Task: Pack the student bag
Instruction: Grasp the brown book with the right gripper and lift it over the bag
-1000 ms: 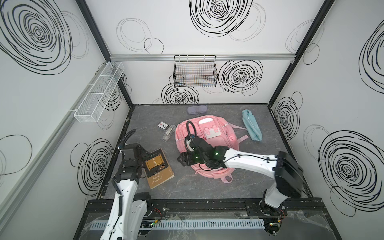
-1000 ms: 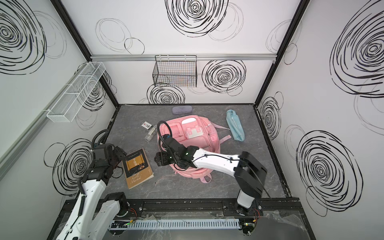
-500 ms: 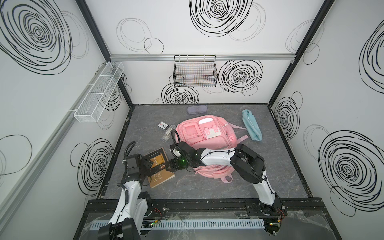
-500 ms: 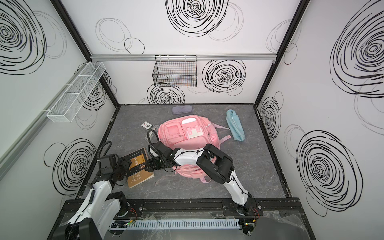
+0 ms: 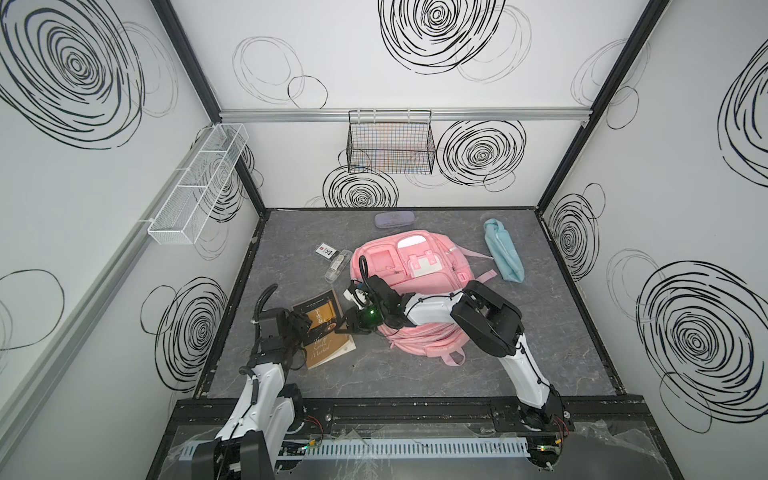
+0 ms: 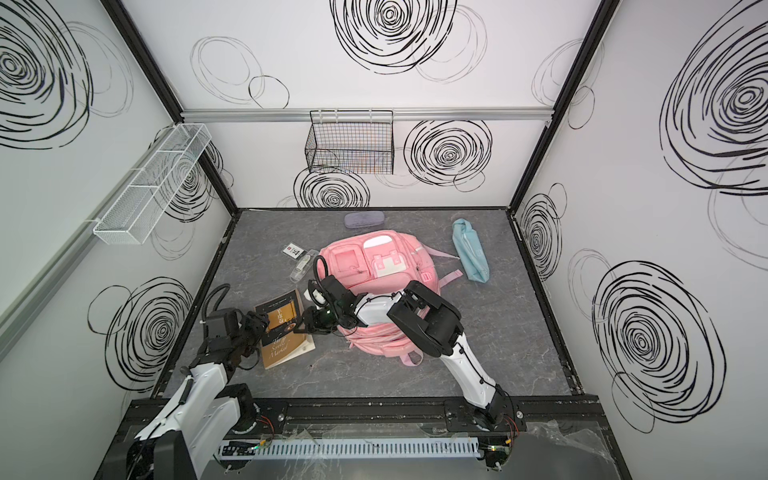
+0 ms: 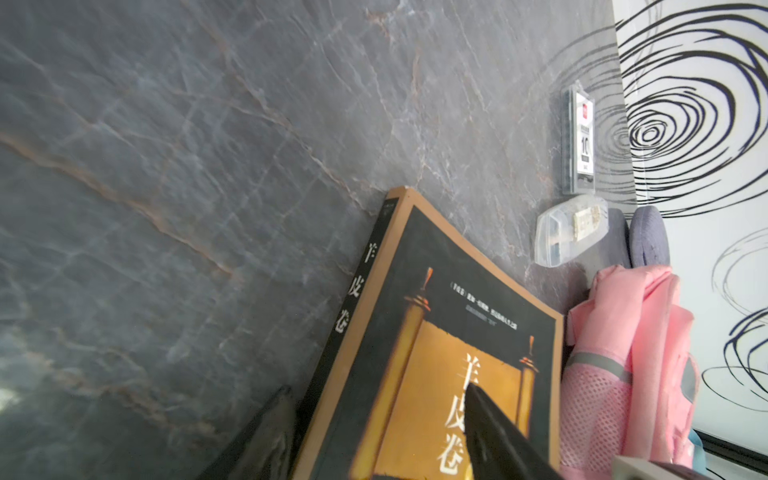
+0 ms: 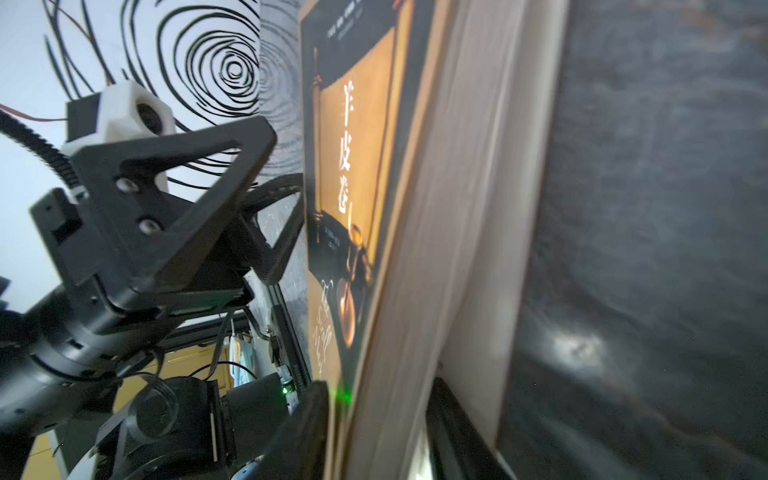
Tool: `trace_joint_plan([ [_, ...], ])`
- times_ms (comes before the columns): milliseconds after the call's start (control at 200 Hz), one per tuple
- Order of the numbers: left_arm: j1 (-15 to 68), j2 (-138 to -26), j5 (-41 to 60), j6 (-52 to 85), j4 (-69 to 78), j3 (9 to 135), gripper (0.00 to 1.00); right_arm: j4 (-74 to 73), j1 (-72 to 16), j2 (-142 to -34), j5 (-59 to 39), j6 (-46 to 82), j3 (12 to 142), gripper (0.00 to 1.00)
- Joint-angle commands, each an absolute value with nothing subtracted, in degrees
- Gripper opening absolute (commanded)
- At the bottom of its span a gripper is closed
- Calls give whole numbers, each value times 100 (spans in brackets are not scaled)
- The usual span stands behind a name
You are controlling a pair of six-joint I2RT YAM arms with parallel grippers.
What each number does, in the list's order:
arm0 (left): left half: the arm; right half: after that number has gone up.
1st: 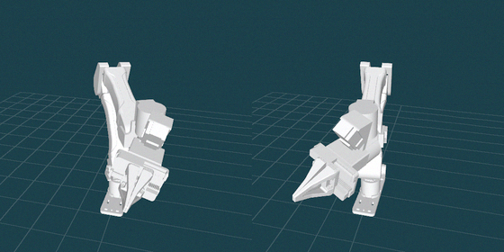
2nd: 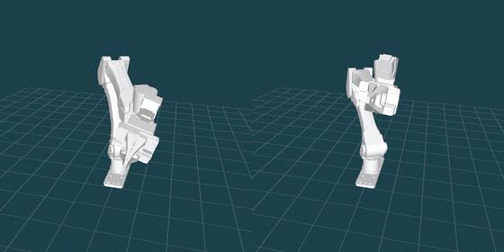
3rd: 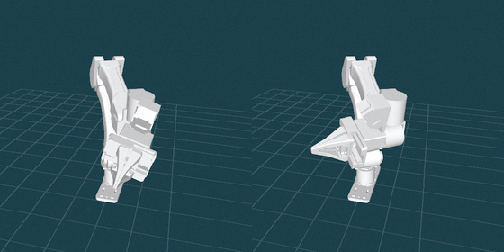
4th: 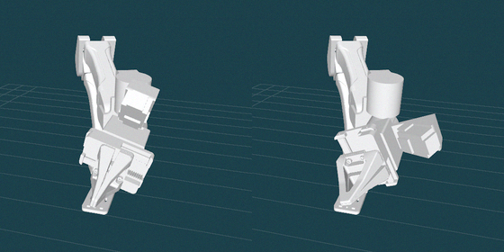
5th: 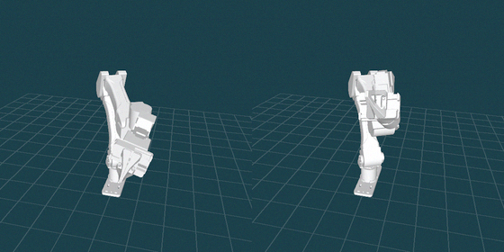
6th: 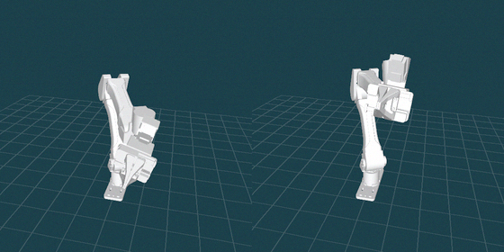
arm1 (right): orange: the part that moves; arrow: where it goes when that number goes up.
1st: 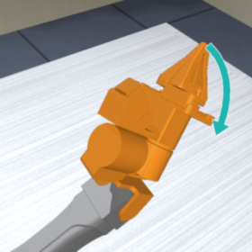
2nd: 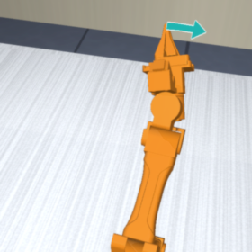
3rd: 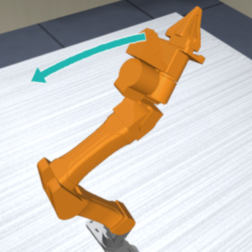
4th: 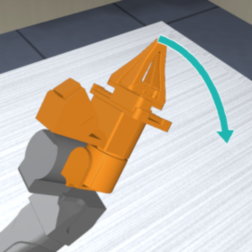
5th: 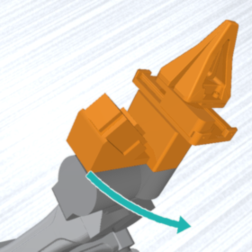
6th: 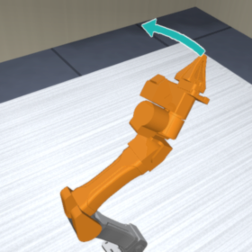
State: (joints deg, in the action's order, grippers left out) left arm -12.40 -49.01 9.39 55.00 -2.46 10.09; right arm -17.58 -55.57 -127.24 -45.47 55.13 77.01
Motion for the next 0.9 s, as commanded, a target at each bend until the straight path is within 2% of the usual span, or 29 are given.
trace_joint_plan([
  [0,-1032,-4909,1426,5809,-628,722,67,-2803,-5662,-12855,-5051,6032,7949,39],
  [85,-969,-4816,1394,5827,-686,716,68,-2513,-5687,-12881,-4938,5947,8094,39],
  [190,-958,-4563,1145,5693,-948,901,69,-1895,-5653,-12709,-4711,5679,8119,19],
  [255,-966,-4317,895,5548,-1144,1106,69,-1692,-5613,-12464,-4604,5564,8014,10],
  [385,-980,-3815,276,5129,-1493,1654,69,-1290,-5536,-11817,-4404,5225,7843,0],
  [595,-969,-3793,-291,3933,-1512,2767,70,-1087,-5324,-10752,-4560,4803,7548,0],
  [705,-966,-3931,-367,3421,-1215,3369,70,-1014,-4923,-10103,-4763,4521,7307,0],
  [805,-976,-4548,-88,2966,-1009,4001,69,-1264,-4274,-9556,-5167,4242,6978,0],
  [895,-901,-5544,181,2596,-889,4744,69,-1569,-3553,-9307,-5717,3935,6926,0],
])
